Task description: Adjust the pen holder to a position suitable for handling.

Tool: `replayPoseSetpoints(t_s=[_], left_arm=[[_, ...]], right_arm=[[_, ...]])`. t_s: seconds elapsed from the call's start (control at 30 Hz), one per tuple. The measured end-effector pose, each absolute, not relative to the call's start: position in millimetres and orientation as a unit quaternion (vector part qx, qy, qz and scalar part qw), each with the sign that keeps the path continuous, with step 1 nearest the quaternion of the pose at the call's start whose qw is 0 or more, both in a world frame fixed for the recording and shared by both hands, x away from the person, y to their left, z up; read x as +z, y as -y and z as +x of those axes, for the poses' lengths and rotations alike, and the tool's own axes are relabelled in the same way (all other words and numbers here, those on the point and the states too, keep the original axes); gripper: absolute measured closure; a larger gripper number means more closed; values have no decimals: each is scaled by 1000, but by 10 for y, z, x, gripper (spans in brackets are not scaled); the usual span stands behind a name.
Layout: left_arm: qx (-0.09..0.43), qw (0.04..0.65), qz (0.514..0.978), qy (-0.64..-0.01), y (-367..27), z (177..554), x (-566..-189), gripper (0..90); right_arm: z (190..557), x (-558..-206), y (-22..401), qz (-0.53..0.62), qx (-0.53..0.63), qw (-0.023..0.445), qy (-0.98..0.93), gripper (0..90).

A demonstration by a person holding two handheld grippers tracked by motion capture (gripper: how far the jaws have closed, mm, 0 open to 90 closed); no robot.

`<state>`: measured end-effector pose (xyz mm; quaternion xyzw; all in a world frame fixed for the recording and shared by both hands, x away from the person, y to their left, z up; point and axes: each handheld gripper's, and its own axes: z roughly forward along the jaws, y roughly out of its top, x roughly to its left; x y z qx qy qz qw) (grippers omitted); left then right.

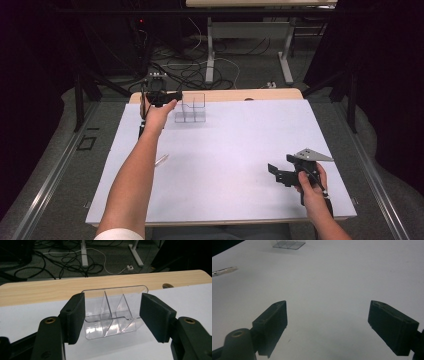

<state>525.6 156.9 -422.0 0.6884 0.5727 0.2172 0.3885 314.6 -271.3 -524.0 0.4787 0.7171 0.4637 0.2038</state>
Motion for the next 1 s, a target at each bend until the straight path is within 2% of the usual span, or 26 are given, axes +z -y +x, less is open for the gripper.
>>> replayPoseSetpoints(t_s=[0.47, 0.77, 1.0], left_arm=[[176, 340, 693, -611, -1618, 5557, -4221, 448], [189, 324, 689, -620, -1636, 5666, -4331, 494], [179, 313, 698, -619, -1620, 5692, -4401, 533]], right_arm=[[3111, -5209, 2704, 478, 471, 198, -714, 153], [3111, -5220, 2733, 481, 472, 196, -713, 153], [3110, -5224, 2727, 482, 471, 195, -713, 153]])
